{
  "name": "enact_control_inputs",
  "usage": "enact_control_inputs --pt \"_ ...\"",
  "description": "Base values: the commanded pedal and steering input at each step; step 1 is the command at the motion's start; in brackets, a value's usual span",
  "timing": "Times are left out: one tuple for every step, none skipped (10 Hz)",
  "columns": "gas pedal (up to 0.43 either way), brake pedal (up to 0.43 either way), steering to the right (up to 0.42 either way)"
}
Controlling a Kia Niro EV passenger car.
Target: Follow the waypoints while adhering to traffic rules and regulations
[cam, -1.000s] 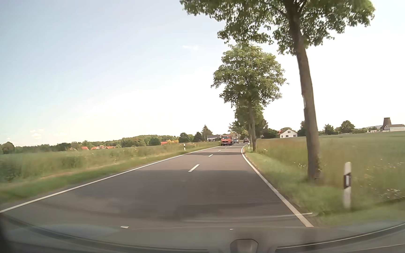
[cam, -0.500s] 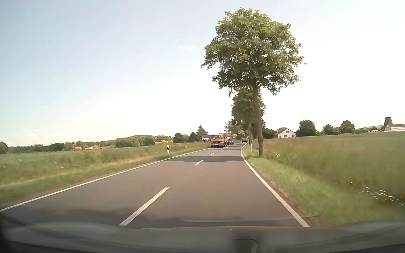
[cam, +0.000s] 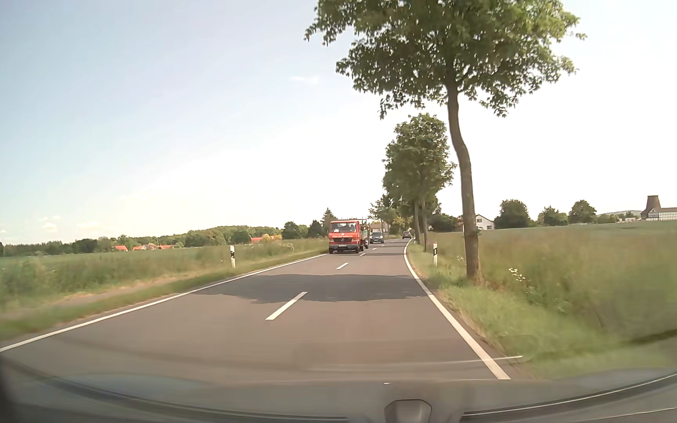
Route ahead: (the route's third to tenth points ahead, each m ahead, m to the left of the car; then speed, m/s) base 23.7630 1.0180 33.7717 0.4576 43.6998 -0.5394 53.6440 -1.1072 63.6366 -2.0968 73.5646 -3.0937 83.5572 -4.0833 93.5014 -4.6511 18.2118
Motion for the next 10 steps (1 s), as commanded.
enact_control_inputs --pt "0.500 0.006 0.009" --pt "0.488 0.006 0.009" --pt "0.488 0.006 0.009" --pt "0.480 0.006 0.009" --pt "0.469 0.006 0.009" --pt "0.469 0.006 0.010" --pt "0.469 0.006 0.011" --pt "0.469 0.006 0.011" --pt "0.469 0.006 0.011" --pt "0.469 0.006 0.011"
